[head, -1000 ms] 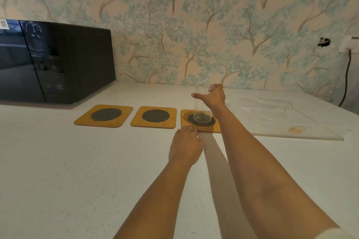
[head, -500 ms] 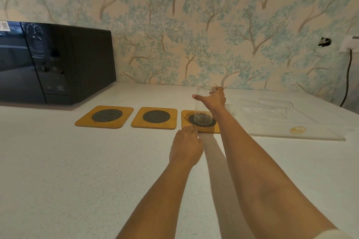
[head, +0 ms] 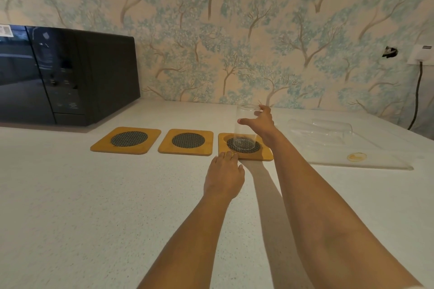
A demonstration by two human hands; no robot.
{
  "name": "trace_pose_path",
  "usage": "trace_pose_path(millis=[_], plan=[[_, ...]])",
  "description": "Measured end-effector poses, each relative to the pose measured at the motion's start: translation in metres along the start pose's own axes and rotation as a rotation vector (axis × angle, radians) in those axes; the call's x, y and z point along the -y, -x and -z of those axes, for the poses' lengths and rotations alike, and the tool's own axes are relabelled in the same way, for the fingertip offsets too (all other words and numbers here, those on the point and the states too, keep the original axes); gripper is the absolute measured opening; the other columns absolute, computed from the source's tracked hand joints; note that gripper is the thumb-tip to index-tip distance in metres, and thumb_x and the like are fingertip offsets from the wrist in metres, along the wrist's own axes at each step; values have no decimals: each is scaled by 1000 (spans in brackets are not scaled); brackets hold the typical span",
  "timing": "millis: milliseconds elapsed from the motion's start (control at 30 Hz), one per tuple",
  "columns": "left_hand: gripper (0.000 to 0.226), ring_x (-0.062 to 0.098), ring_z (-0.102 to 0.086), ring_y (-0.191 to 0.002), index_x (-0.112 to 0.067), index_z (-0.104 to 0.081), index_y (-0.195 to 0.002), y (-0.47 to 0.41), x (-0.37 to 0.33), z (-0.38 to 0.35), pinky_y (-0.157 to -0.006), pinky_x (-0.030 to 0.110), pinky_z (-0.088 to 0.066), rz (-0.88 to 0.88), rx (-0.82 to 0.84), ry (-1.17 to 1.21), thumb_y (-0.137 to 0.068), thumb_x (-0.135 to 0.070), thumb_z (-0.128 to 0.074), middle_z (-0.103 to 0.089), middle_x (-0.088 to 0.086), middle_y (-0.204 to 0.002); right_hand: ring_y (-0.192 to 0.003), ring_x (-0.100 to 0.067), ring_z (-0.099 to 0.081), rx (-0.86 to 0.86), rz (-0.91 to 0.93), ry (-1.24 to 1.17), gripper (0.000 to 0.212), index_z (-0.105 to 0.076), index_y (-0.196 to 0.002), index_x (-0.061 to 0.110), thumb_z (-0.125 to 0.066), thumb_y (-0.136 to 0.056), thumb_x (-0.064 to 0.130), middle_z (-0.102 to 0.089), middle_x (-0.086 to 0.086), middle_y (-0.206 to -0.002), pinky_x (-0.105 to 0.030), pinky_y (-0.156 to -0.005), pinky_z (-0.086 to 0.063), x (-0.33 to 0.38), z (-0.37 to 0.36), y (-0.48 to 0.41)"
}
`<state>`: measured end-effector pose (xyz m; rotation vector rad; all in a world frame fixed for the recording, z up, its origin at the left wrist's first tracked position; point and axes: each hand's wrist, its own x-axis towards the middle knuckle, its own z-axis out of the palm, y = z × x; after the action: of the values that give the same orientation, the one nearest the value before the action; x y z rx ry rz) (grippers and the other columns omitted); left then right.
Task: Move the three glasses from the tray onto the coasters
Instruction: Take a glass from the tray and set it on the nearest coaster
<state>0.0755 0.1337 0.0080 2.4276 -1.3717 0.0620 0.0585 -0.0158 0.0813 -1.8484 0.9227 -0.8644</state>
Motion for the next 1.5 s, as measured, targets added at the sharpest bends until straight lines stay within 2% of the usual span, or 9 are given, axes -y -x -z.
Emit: trace_pose_path(millis=[267, 400, 500, 700, 867, 1000, 1100, 1200, 1500], plan=[[52, 22, -13, -149, -16, -20, -150, 0, 1, -1, -122, 36, -12, -12, -7, -5, -102, -35, -27, -17, 4, -161, -136, -31, -35, -5, -2, -17, 86, -24, -143, 10, -77, -76, 23, -38, -11, -147, -48, -113, -32, -1, -1, 0], [51, 22, -14, -149, -16, -20, -150, -2, 1, -2, -122, 36, -13, -14, -13, 9, -102, -35, -27, -18, 4, -160, -138, -33, -34, -16, 18, -14, 94, -20, -146, 10, -79, -74, 24, -34, -14, -150, -49, -114, -31, -2, -1, 3], [50, 22, -16, -149, -14, -23, -149, -2, 1, -3, -122, 35, -14, -38, -39, 21, -102, -33, -29, -21, 5, -160, -137, -33, -34, -16, 20, -8, 93, -19, -147, 12, -78, -75, 17, -31, -14, -150, -49, -113, -32, -3, 6, 8], [48, 22, -18, -148, -11, -28, -147, -3, -2, -3, -123, 35, -16, -116, -80, -18, -102, -27, -31, -24, 6, -159, -131, -31, -40, -91, -5, 2, 68, -31, -141, 12, -62, -82, -2, -41, -11, -142, -45, -107, -40, -22, 41, 28], [47, 25, -16, -149, -9, -27, -147, 2, -12, -5, -123, 39, -13, -140, -95, -64, -102, -21, -31, -23, 9, -159, -123, -27, -50, -295, 36, 15, 46, -46, -133, 8, -57, -88, 3, -53, -11, -134, -31, -97, -41, -41, 83, 48], [47, 25, -14, -149, -8, -27, -146, 7, -38, -12, -123, 40, -11, -204, -106, -34, -101, -18, -32, -21, 11, -159, -116, -27, -55, -416, 53, 33, 39, -52, -128, 7, -56, -90, 7, -57, -12, -131, -27, -91, -41, -53, 115, 54], [47, 25, -14, -149, -8, -26, -147, 6, -58, -18, -123, 39, -11, -225, -89, -20, -102, -19, -31, -21, 10, -159, -116, -27, -56, -453, 54, 100, 37, -54, -127, 7, -57, -90, 9, -58, -12, -129, -26, -90, -39, -61, 139, 51], [47, 25, -14, -149, -8, -25, -147, -2, -73, -25, -124, 39, -10, -209, -66, -7, -102, -21, -29, -21, 10, -159, -119, -29, -53, -444, 58, 189, 38, -54, -127, 7, -57, -89, 10, -56, -13, -129, -33, -97, -42, -66, 164, 45], [46, 24, -15, -148, -10, -28, -146, -38, -111, -44, -123, 40, -9, -99, -55, -8, -102, -24, -27, -22, 9, -159, -131, -32, -41, -247, 54, 668, 51, -43, -139, 8, -56, -90, 12, -45, -13, -142, -41, -104, -37, -81, 223, -2]])
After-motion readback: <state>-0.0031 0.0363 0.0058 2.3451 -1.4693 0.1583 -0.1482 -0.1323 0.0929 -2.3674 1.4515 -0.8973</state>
